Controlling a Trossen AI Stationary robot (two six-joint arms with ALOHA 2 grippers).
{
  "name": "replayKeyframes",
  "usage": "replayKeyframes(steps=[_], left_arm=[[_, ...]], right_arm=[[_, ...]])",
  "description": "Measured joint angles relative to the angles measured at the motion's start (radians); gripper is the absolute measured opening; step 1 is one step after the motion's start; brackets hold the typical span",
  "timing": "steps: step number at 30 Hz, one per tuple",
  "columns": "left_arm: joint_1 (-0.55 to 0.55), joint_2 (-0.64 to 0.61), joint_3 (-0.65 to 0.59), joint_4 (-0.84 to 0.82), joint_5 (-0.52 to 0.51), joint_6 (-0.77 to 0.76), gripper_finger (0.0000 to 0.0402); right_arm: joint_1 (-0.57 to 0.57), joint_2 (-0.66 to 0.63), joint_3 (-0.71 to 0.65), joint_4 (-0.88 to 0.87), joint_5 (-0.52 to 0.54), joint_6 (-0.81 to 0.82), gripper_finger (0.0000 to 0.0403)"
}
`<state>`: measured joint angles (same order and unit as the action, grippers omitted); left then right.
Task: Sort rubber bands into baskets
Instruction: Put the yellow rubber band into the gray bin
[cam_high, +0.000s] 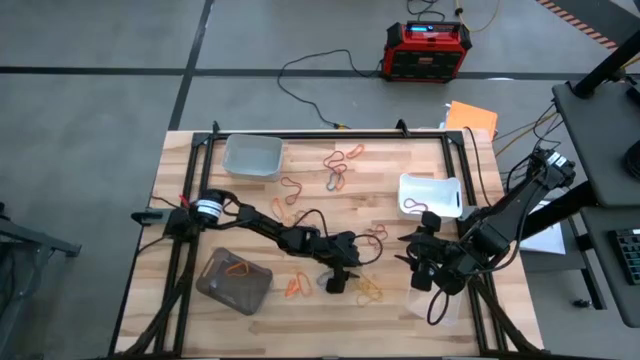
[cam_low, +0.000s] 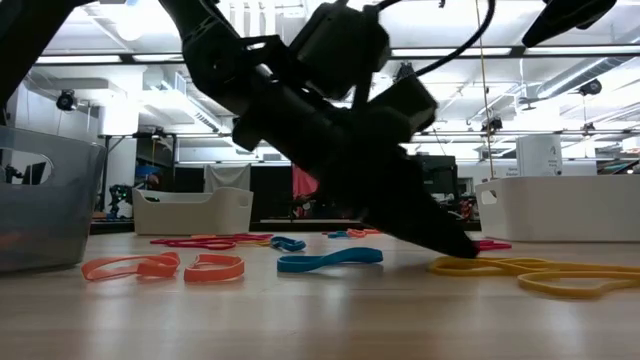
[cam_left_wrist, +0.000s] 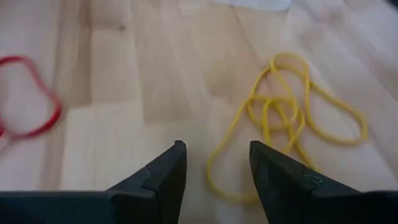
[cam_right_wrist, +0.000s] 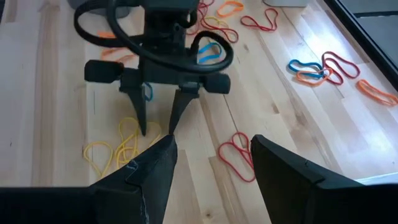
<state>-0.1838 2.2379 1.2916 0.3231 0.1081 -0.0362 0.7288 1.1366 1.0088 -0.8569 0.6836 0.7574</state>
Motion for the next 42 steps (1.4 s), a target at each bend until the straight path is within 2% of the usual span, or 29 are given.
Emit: replayKeyframes(steps=[6,9,17,30,38,42], left_arm=[[-0.003,0.035,0.04,-0.008,0.005,-0.007,0.0156],[-0.001,0.035,0.038,-0.01,0.002,-0.014,0.0137],[0.001,0.035,0.034,-0.018,-0.008,-0.026,0.0011],[-0.004,-0.028,0.015,-0.072,0.014,0.063,0.0],[-0.003,-0.081,0.004,-0.078,-0.02,0.105,0.0],[-0.003,-0.116,0.003,-0.11,-0.073,0.121,0.0]], right_arm=[[0.0,0.0,0.0,0.003,-0.001,-0.01,0.0201],[0.0,0.0,0.0,0.003,-0.001,-0.013,0.0201],[0.0,0.0,-0.001,0.003,-0.001,-0.018,0.0201],[0.0,0.0,-0.002,0.006,0.018,-0.023,0.0201],[0.0,0.0,-0.002,0.016,0.035,-0.026,0.0201],[0.0,0.0,-0.002,0.031,0.04,-0.036,0.0201]])
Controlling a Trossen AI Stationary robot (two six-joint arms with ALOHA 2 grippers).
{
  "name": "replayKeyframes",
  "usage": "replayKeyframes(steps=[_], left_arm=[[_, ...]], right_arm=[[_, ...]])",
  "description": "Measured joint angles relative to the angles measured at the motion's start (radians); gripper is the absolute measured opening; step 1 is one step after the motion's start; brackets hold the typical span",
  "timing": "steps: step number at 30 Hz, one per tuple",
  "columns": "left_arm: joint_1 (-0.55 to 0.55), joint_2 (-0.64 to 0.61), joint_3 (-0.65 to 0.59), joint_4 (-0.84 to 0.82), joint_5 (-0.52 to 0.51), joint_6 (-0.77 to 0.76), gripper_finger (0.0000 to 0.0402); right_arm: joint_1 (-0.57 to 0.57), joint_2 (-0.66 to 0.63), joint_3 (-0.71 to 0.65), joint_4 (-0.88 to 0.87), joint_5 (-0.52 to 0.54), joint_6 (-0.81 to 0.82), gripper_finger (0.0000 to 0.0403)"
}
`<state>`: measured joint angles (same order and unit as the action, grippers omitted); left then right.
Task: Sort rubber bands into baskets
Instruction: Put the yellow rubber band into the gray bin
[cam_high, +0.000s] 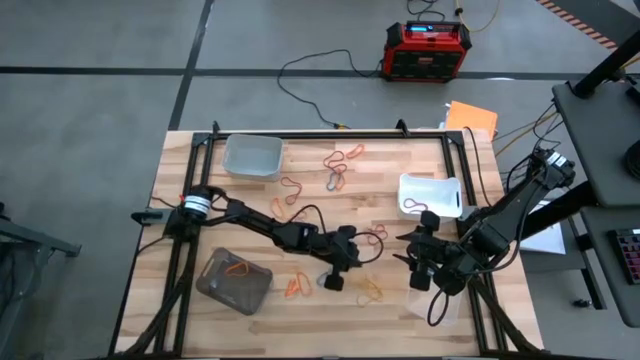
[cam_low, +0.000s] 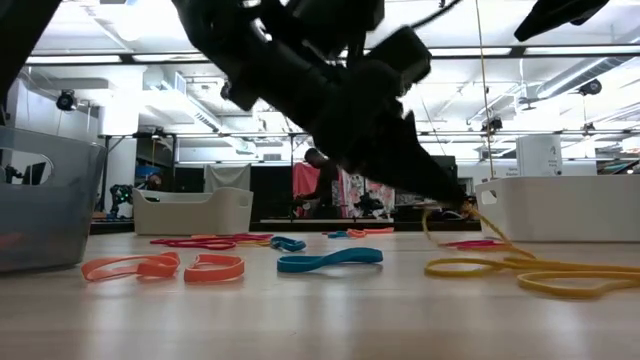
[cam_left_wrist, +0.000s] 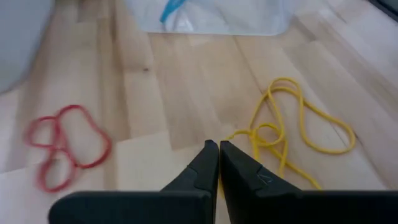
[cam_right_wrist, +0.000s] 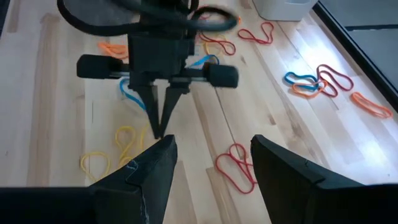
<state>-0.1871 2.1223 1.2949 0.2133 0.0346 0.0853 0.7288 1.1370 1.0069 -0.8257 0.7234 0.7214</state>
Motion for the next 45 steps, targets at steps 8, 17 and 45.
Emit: replayKeyframes(steps=[8,17,45], left_arm=[[-0.001,-0.078,-0.002,-0.042,-0.041,0.055,0.0],[-0.003,-0.198,-0.002,-0.056,-0.088,0.109,0.0],[-0.013,-0.051,-0.002,-0.135,-0.017,-0.129,0.015]], right_arm=[[0.0,0.0,-0.002,0.003,0.011,-0.003,0.0201],[0.0,0.0,-0.006,0.035,0.015,-0.028,0.0201],[0.0,0.0,-0.016,0.058,0.011,-0.045,0.0201]])
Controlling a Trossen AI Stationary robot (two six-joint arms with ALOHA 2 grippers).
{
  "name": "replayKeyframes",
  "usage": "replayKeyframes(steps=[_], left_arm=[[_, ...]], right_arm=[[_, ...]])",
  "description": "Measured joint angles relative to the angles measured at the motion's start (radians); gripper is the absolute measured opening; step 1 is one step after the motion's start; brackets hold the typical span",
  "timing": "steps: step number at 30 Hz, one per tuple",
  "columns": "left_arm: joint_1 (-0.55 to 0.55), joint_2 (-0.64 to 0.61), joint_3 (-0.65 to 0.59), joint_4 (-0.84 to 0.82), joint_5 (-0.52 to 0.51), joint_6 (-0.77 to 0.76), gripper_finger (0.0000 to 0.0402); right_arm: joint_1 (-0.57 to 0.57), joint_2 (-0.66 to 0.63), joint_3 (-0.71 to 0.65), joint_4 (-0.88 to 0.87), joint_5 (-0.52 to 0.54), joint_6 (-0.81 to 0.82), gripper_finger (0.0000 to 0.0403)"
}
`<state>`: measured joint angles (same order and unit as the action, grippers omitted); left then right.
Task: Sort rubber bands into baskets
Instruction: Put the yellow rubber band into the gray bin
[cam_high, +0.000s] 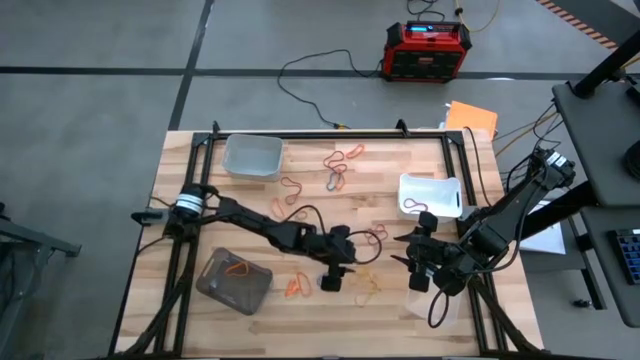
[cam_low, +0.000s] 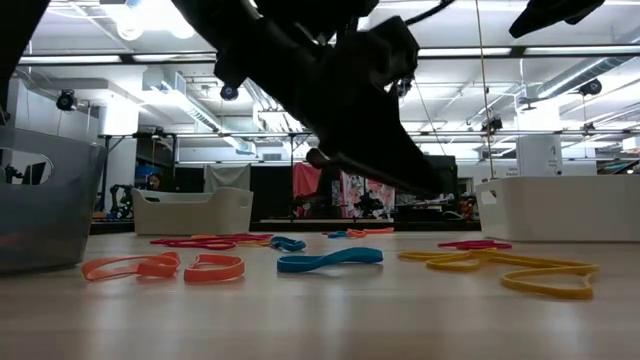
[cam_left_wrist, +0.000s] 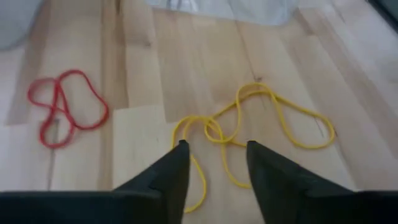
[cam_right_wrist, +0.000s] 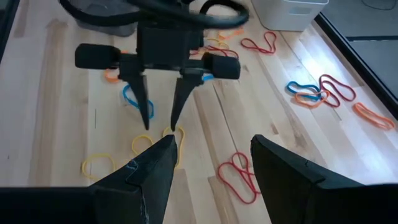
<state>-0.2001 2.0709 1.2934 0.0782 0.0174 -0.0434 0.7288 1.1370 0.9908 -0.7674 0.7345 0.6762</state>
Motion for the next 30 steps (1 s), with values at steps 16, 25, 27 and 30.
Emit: replayKeyframes(steps=[16,25,27,30], left_arm=[[0.01,0.104,0.0,0.047,-0.014,0.005,0.0233],[0.016,0.151,0.005,0.073,-0.058,-0.019,0.0202],[0.017,0.153,0.005,0.074,-0.061,-0.022,0.0169],[0.018,0.154,0.005,0.073,-0.07,-0.021,0.0107]], right_arm=[[0.0,0.0,-0.015,0.003,0.0,0.001,0.0201],[0.0,0.0,-0.018,0.007,0.001,0.002,0.0201],[0.0,0.0,-0.019,0.007,0.001,0.002,0.0201],[0.0,0.0,-0.019,0.008,0.001,0.001,0.0201]])
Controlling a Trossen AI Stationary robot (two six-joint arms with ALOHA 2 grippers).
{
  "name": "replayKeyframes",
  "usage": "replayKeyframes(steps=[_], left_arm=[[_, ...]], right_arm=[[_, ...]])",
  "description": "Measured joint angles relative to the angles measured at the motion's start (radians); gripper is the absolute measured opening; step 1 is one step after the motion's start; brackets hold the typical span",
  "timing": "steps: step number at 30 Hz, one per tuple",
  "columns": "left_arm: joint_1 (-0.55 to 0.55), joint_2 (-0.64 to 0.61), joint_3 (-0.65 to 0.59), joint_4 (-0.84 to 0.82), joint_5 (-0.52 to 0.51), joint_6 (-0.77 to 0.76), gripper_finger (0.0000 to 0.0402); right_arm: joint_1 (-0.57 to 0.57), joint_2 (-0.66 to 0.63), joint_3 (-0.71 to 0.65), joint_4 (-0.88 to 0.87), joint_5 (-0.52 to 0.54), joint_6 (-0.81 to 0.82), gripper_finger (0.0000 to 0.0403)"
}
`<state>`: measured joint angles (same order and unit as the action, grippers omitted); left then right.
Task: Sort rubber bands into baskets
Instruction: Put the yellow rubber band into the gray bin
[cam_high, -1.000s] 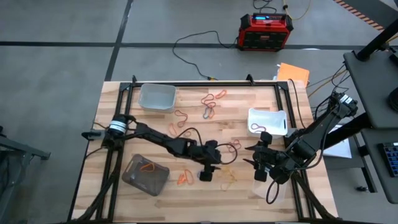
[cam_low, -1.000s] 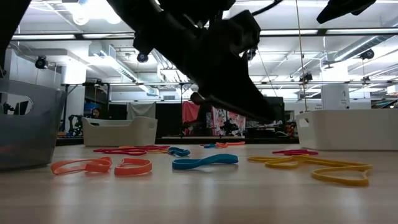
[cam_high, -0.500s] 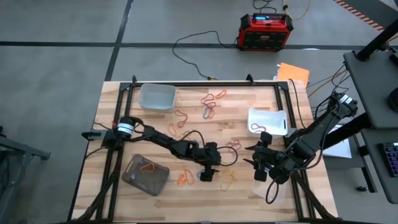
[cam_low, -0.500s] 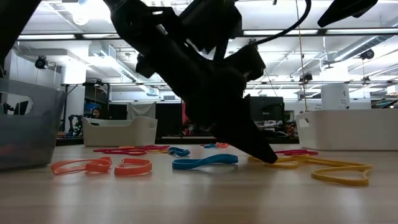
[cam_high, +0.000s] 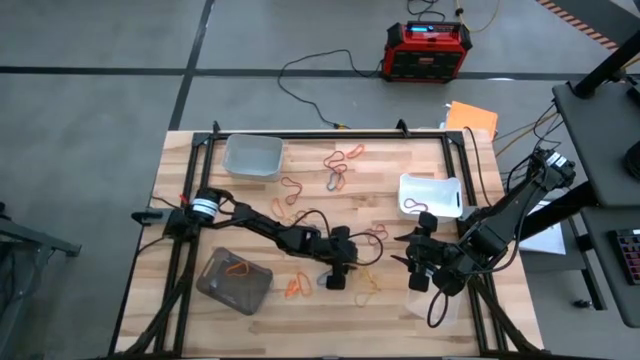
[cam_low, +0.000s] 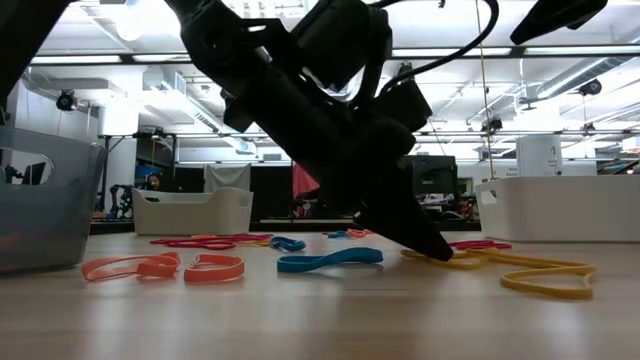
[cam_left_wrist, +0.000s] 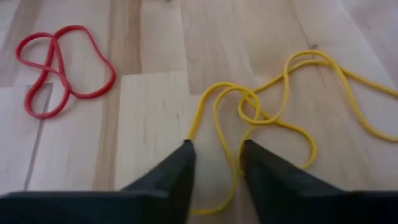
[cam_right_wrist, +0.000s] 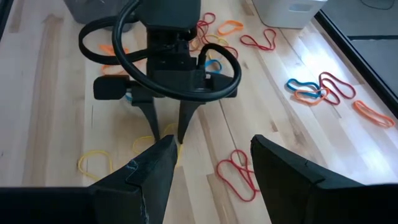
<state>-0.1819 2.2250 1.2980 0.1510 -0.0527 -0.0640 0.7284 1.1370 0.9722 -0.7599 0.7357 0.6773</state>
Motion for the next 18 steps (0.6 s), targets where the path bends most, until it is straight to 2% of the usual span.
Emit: replayKeyframes(steps=[3,5,18], left_arm=[[0.0,0.0,-0.001,0.008,0.004,0.018,0.0036],[-0.001,0.0,-0.001,0.016,0.008,0.025,0.001],[-0.008,-0.061,-0.01,0.02,0.008,0.141,0.0]], right_arm=[[0.0,0.0,0.0,0.004,0.0,0.0,0.0201],[0.0,0.0,0.0,0.004,0.001,0.0,0.0201],[0.0,0.0,0.0,0.01,0.001,-0.005,0.0201]])
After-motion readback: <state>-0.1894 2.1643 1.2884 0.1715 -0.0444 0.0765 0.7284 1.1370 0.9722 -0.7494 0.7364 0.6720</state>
